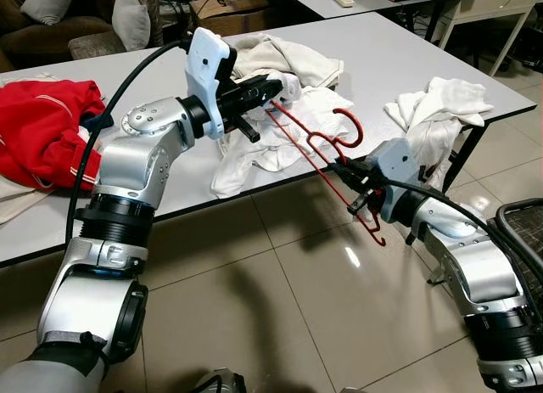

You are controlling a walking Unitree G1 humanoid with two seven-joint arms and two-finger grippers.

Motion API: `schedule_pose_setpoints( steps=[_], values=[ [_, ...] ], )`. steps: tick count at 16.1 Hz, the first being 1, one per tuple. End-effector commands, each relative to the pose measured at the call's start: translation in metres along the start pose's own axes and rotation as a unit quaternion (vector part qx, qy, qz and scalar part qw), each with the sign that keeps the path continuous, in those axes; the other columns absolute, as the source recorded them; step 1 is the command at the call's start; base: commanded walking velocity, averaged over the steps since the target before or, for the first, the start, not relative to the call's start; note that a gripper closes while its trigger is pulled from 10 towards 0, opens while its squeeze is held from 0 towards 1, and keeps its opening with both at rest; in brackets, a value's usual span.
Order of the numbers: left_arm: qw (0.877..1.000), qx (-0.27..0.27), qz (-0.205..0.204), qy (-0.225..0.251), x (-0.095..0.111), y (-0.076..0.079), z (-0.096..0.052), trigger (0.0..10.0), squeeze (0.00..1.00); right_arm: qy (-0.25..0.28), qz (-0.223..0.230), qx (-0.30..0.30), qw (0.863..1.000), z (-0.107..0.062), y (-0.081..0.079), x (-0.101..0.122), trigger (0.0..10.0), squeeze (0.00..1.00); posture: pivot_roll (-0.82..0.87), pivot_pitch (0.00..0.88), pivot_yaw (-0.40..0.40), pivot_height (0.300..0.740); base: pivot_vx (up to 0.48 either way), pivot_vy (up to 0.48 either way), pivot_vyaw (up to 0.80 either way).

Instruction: Hang hanger

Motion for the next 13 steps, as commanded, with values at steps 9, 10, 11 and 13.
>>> schedule_pose_setpoints(
  steps=[9, 10, 11, 13],
  values=[
    [0.998, -0.027, -0.034, 0.040, 0.026, 0.012, 0.001, 0.0, 0.00, 0.004, 0.042, -0.002, 0.999, 0.007, 0.003, -0.002, 10.0, 0.00, -0.14, 0.000, 0.066, 0.740, 0.000, 0.000, 0.00],
    [0.999, -0.023, -0.032, 0.036, 0.022, 0.013, 0.003, 0.0, 0.00, 0.010, 0.042, 0.015, 0.999, 0.009, -0.003, 0.001, 10.0, 0.00, -0.14, 0.000, 0.066, 0.740, 0.000, 0.000, 0.00],
    [0.999, -0.022, -0.032, 0.034, 0.020, 0.013, 0.004, 0.0, 0.00, 0.013, 0.042, 0.025, 0.999, 0.010, -0.007, 0.001, 10.0, 0.00, -0.14, 0.000, 0.066, 0.740, 0.000, 0.000, 0.00],
    [0.999, 0.014, -0.013, 0.028, 0.016, 0.005, 0.006, 0.0, 0.00, 0.012, 0.042, 0.030, 0.999, 0.010, -0.012, 0.002, 10.0, 0.00, -0.14, 0.000, 0.060, 0.740, 0.000, 0.000, 0.00]
  ],
)
Point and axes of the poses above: a point about 5 cm out from each wrist's last joint towards the gripper, its own z axis pointing out of the wrist towards the gripper, its own x axis along the axis of the wrist's last joint, y = z × x, the point moved 4 cm from there along z, pointing out of the wrist towards the gripper, and after that the axes turned 11 degrees about -z, right-handed, at the moved point
